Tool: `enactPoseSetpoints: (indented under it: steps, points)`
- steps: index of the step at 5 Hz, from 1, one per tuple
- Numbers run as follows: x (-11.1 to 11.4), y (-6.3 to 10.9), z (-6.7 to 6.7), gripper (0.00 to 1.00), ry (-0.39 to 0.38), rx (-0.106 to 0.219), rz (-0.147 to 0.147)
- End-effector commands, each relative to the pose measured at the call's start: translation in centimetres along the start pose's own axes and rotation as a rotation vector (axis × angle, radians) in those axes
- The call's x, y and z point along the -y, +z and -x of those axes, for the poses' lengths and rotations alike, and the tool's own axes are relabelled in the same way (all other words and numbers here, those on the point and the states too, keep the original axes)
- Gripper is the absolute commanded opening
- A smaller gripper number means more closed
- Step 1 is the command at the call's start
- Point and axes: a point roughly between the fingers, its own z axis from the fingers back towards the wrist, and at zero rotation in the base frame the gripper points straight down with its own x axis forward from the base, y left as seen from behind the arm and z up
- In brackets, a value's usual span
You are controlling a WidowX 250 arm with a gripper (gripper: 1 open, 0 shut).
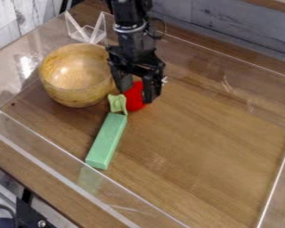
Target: Move the red object to the left side of the table
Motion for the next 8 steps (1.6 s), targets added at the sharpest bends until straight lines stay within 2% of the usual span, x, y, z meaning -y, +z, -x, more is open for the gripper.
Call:
enactPoseSetpoints:
  steps: [1, 5, 8]
  points:
    - [-0.7, 0.6, -0.8, 1.0, 0.019, 0.046, -0.007]
    - [-0.8, -0.1, -1.3, 1.0, 0.026, 0.081, 0.018]
    - [-0.9, -0.6, -1.6, 1.0, 0.029, 0.089, 0.03]
